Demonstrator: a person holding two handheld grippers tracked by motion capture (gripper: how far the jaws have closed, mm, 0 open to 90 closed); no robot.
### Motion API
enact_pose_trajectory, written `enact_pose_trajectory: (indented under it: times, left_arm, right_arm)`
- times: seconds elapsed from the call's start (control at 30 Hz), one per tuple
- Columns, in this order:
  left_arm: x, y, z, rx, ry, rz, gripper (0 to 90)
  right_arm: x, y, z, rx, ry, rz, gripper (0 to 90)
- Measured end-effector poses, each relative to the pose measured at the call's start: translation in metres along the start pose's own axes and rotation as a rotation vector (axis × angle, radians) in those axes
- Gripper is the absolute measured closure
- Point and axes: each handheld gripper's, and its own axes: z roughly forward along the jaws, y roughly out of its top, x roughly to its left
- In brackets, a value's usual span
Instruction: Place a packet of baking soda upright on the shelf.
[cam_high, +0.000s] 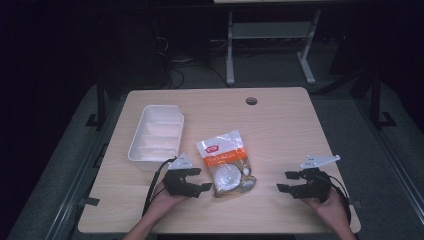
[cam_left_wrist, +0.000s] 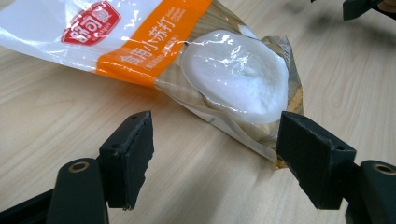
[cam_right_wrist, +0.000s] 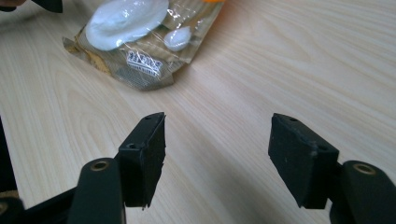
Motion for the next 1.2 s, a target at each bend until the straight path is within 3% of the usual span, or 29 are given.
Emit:
enact_pose_trajectory:
  times: [0.27,0.53,0.7,0.97,1.07,1.2]
  left_arm:
    - [-0.001,0.002,0.001,-0.007,-0.001,-0.005,27.1]
    - [0.001,0.005,0.006,-0.013,-0.002,-0.029,27.0]
    - [0.001,0.009,0.011,-0.013,-0.001,-0.041,26.6]
    - [-0.001,0.013,0.02,-0.001,0.038,-0.049,25.8]
    - [0.0,0.013,0.022,0.0,0.043,-0.063,25.8]
    - [0.003,0.014,0.025,0.005,0.063,-0.089,24.6]
  right_arm:
    - [0.011,0.013,0.005,-0.016,0.006,-0.026,36.5]
    - [0.019,0.034,0.017,-0.009,0.019,-0.071,44.0]
    - [0.022,0.042,0.023,-0.006,0.034,-0.087,53.0]
    - [0.032,0.063,0.04,0.005,0.083,-0.132,67.1]
    - [0.036,0.069,0.052,0.026,0.096,-0.152,71.9]
    - [0.041,0.072,0.075,0.107,0.107,-0.181,77.7]
